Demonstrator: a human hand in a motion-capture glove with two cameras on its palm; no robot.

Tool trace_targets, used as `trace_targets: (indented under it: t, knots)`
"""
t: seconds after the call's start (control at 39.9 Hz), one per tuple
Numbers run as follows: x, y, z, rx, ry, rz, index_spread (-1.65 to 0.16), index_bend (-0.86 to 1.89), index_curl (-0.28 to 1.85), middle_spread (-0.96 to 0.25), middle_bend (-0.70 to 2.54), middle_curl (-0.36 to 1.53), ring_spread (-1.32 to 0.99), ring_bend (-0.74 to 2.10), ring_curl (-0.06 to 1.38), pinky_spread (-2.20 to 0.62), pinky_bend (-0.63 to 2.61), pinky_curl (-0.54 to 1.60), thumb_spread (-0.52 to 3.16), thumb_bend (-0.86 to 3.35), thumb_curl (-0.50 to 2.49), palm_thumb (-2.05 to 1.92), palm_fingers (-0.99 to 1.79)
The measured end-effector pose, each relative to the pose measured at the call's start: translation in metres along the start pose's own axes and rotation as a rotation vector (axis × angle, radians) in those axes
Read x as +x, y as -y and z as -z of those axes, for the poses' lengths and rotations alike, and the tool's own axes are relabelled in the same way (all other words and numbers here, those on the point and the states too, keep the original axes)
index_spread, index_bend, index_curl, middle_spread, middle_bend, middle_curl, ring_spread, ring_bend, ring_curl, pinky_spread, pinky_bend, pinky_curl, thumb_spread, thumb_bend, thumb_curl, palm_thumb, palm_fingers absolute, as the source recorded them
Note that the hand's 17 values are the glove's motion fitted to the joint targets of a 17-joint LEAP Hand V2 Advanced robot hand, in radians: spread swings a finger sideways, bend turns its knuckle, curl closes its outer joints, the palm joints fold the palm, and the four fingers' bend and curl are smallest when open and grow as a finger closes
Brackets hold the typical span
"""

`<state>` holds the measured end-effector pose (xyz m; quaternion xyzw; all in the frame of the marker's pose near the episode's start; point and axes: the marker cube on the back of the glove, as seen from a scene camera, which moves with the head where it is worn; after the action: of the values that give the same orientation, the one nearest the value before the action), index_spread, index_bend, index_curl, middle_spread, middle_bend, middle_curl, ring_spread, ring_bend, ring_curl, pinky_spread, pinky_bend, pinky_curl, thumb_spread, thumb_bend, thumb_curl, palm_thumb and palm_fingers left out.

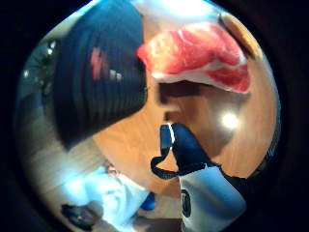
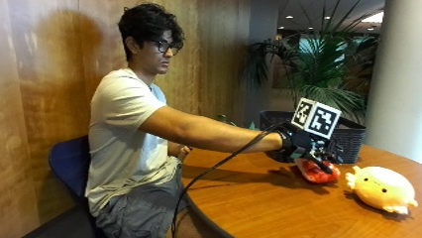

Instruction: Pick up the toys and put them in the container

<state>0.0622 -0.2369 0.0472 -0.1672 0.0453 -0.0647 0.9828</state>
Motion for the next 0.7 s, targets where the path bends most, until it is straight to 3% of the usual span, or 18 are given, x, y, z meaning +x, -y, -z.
trace_targets:
  t: [0.33,0.53,0.7]
  knots:
    - [-0.018,0.054,-0.031,-0.041,0.039,0.069,-0.29,0.02,0.07,0.03,0.12,0.17,0.03,0.42,0.26,0.02,1.29,0.44,1.3,0.1,0.39,0.46,-0.29]
    - [-0.016,0.061,-0.034,-0.027,0.163,0.029,-0.34,0.46,0.19,-0.04,0.21,0.21,0.01,0.39,0.24,-0.06,1.08,0.36,1.32,0.13,0.43,0.55,0.21]
    - [-0.021,0.058,-0.031,0.01,0.163,0.028,-0.32,0.5,0.23,-0.1,0.3,0.25,-0.12,0.62,0.28,-0.24,0.98,0.31,1.27,0.21,0.52,0.75,0.68]
